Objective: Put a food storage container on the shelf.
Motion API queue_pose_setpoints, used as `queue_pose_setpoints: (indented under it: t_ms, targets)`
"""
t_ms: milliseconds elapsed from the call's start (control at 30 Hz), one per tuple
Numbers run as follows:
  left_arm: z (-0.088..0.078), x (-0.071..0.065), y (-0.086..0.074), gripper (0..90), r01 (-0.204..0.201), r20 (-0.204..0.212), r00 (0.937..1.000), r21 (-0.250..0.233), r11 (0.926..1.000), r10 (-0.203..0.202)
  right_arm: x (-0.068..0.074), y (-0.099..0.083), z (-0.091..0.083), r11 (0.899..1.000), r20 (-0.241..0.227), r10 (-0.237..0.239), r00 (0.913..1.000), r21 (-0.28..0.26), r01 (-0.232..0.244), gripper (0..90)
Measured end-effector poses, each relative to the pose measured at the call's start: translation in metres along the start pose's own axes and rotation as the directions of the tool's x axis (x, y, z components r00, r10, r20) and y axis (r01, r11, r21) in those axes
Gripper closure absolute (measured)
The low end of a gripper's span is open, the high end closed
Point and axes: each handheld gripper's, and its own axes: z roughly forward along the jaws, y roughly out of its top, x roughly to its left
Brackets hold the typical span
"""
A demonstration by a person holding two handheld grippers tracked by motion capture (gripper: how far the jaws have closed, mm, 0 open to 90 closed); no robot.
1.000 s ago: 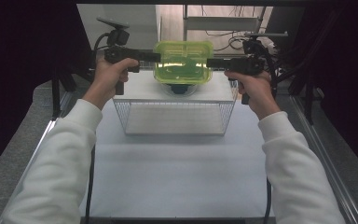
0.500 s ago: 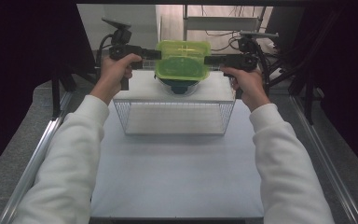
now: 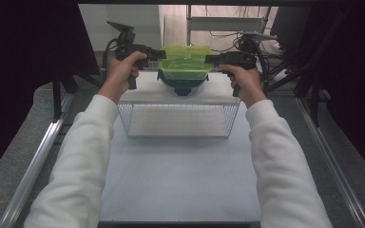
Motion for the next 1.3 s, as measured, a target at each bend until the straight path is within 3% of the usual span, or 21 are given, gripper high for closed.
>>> queue_pose_setpoints:
  t_ms: [200,267,333,467,567,700,867,1133,1300]
  targets:
    - [0.002,0.003,0.000,70.6,0.001,0.006,1.0000,-0.003,1.0000,-0.001,-0.003,0.000,0.001,1.000,-0.011,0.011,0.9999,-0.014,-0.011,68.8]
    - [0.003,0.002,0.000,69.0,-0.005,-0.006,1.0000,-0.005,1.0000,0.005,-0.003,-0.002,0.002,1.000,-0.008,-0.008,0.9999,-0.015,0.008,66.6]
    - [0.004,0.002,0.000,62.5,-0.008,-0.027,0.9996,-0.015,0.9999,0.007,-0.002,-0.003,0.003,0.999,-0.004,-0.023,0.9997,-0.029,0.022,64.5]
    - [0.003,0.002,0.000,39.3,-0.001,-0.056,0.9984,-0.052,0.9987,-0.002,-0.003,-0.003,0.003,0.997,0.036,-0.071,0.9968,-0.041,0.072,41.3]
    - [-0.001,-0.001,-0.001,30.2,-0.031,-0.066,0.9975,-0.071,0.9970,0.026,-0.003,-0.004,-0.002,0.990,0.068,-0.102,0.9925,-0.087,0.108,33.0]
    - [-0.009,-0.009,-0.005,26.9,-0.087,-0.074,0.9939,-0.081,0.9929,0.081,-0.005,-0.006,-0.015,0.982,0.036,-0.124,0.9916,-0.136,0.128,30.1]
    - [-0.020,-0.013,-0.012,26.6,-0.116,-0.063,0.9919,-0.094,0.9888,0.110,0.000,-0.011,-0.033,0.967,0.072,-0.207,0.9756,-0.135,0.216,29.4]
    - [-0.039,-0.020,-0.030,26.5,-0.199,-0.078,0.9784,-0.109,0.9739,0.191,0.003,-0.024,-0.058,0.943,0.076,-0.304,0.9496,-0.120,0.312,28.7]
    - [-0.047,-0.023,-0.043,26.3,-0.241,-0.088,0.9687,-0.105,0.9649,0.232,-0.001,-0.034,-0.064,0.939,0.070,-0.325,0.9432,-0.097,0.330,27.6]
